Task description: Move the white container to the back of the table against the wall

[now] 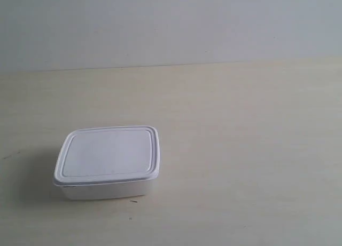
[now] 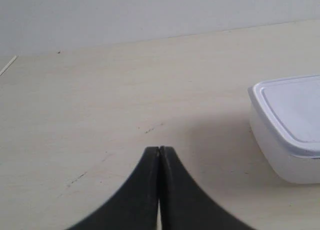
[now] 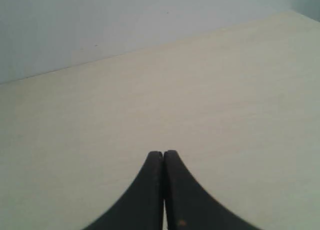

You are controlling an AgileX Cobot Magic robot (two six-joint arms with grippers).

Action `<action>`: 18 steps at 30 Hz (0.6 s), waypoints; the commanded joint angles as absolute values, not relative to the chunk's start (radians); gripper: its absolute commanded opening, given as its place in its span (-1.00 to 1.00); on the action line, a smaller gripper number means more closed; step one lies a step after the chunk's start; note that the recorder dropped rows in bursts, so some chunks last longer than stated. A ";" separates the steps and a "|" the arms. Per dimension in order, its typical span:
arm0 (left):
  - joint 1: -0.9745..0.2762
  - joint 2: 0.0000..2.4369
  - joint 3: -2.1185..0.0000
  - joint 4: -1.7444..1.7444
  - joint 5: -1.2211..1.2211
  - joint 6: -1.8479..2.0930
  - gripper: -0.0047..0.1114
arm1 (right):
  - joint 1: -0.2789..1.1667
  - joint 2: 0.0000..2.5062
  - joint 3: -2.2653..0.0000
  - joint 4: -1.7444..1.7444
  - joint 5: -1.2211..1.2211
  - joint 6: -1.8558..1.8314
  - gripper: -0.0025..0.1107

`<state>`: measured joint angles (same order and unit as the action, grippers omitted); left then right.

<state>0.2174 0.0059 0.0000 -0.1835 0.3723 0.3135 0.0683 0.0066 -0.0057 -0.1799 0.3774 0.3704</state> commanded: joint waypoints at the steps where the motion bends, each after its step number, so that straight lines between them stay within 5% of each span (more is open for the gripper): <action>1: 0.220 0.000 0.000 -0.190 0.372 0.316 -0.92 | 0.071 0.000 0.000 -0.184 0.365 0.366 -0.96; 9: 0.220 0.000 0.000 -0.190 0.372 0.316 -0.92 | 0.071 0.000 0.000 -0.184 0.262 0.370 -0.96; 18: 0.220 0.000 0.000 -0.190 0.372 0.316 -0.92 | 0.071 0.000 0.000 0.121 -0.358 0.499 -0.96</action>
<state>0.2174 0.0059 0.0000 -0.1835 0.3723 0.3135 0.0683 0.0048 -0.0057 0.0494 -0.1208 0.4568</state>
